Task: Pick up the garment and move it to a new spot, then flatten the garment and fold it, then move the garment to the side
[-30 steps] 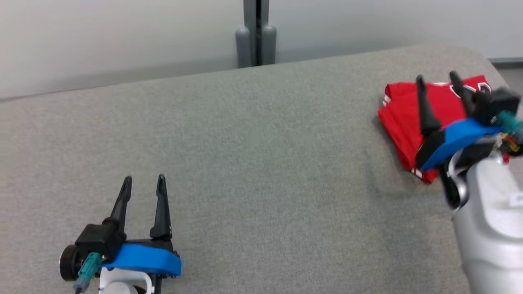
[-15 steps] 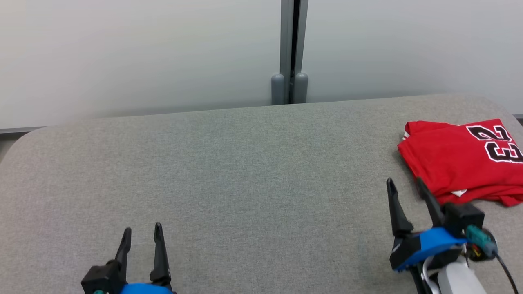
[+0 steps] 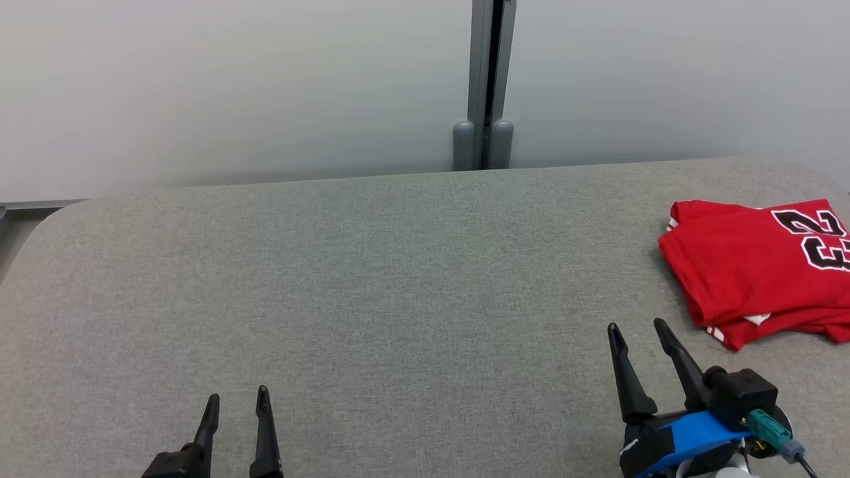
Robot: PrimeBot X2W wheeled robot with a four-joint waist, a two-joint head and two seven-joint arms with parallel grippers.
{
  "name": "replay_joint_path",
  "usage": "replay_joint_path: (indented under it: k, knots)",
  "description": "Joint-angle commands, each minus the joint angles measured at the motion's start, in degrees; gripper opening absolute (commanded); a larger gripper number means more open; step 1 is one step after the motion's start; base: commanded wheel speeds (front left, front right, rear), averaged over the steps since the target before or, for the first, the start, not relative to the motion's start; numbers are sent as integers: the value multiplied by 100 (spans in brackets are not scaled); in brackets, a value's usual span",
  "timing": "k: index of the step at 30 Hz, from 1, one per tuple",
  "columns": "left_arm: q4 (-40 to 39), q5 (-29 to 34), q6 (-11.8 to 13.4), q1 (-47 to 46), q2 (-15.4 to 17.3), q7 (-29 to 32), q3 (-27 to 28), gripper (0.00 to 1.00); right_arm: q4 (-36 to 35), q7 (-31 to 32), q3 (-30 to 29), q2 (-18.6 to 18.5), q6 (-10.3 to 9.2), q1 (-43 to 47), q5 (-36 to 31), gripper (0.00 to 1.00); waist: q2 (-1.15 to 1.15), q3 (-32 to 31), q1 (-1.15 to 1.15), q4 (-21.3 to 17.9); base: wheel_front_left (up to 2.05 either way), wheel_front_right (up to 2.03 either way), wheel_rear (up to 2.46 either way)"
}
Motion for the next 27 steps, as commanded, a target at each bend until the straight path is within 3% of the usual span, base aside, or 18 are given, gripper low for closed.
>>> replay_joint_path:
  k: [1,11,12,16,27]
  knots:
    - [-17,31,24,-16,3,-22,-10,100,-33,-1,2,-9,1,76,17,100,0,6,0,15,0,0,0]
    - [-37,-50,-3,-62,8,-14,-23,100,-23,78,-26,-7,1,113,43,100,0,14,0,53,0,0,0]
    - [-30,-45,-11,-5,-10,1,-15,0,-7,68,-19,0,0,35,11,0,0,14,0,54,0,0,0]
    - [138,-87,-16,53,-50,33,-13,0,178,77,-17,5,0,86,37,0,0,14,0,56,0,0,0]
    - [107,-1106,-227,-132,-127,341,285,0,77,388,-168,4,0,56,1258,0,0,7,0,57,0,0,0]
